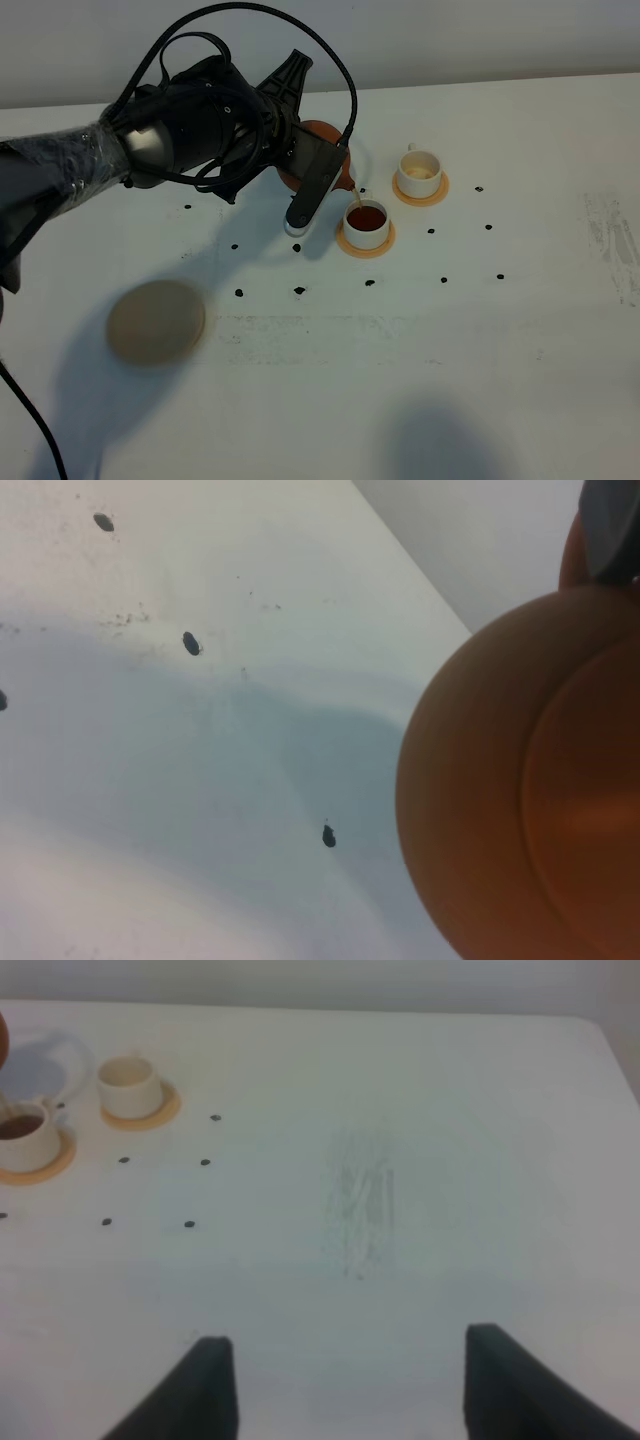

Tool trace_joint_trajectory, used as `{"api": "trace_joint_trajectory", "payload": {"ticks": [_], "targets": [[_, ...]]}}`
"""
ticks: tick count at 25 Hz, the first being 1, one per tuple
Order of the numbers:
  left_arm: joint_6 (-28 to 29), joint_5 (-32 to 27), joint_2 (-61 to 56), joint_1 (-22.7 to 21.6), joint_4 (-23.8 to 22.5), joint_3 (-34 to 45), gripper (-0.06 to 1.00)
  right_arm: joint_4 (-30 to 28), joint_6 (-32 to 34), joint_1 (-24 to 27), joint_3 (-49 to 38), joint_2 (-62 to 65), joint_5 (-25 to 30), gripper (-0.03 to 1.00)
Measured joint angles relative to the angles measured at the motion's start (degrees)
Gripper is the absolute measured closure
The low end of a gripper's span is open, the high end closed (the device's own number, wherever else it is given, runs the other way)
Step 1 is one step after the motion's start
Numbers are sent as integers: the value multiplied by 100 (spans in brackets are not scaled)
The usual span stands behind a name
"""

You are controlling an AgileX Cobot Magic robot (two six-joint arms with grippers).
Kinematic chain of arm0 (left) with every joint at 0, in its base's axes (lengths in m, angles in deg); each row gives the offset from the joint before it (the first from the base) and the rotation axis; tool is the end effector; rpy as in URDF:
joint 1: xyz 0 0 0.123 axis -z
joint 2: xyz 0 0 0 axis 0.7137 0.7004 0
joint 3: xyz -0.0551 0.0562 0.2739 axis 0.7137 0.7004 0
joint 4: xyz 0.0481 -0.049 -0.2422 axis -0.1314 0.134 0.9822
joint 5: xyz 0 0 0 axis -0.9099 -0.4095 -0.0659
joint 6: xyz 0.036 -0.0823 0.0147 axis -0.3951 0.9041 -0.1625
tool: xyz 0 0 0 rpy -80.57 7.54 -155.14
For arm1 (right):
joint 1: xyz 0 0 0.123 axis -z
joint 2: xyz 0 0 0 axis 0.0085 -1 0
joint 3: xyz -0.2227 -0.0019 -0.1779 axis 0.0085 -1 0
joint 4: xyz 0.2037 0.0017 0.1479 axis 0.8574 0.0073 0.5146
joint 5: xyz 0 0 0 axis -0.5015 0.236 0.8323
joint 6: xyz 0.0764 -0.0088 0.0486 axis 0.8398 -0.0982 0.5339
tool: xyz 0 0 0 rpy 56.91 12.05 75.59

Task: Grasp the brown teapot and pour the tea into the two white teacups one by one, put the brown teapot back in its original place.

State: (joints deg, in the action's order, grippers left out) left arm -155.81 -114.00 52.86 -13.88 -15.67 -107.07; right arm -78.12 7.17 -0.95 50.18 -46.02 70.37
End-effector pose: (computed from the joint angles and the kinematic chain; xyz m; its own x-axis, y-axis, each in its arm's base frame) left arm 0.4114 -0.2270 0.2024 0.4900 0.8058 0.3327 0.5070 -0.5738 0.6432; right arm -0.0107 -0.0031 0.2778 -0.4842 0.0253 -0.8746 0.0208 0.9996 0.0174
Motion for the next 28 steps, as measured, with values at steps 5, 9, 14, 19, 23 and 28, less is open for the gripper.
{"api": "trace_joint_trajectory", "payload": {"ticks": [5, 9, 14, 19, 23, 28], "targets": [[0, 0, 0, 0, 0, 0, 82, 0, 7, 0, 0, 0, 0, 48], [-6, 0, 0, 0, -10, 0, 82, 0, 7, 0, 0, 0, 0, 48], [2, -12, 0, 0, 79, 0, 82, 0, 7, 0, 0, 0, 0, 48], [255, -336, 0, 0, 570, 0, 82, 0, 5, 0, 0, 0, 0, 48], [567, -481, 0, 0, 808, 0, 82, 0, 5, 0, 0, 0, 0, 48], [977, -887, -25, 0, 1146, 0, 82, 0, 5, 0, 0, 0, 0, 48]]}}
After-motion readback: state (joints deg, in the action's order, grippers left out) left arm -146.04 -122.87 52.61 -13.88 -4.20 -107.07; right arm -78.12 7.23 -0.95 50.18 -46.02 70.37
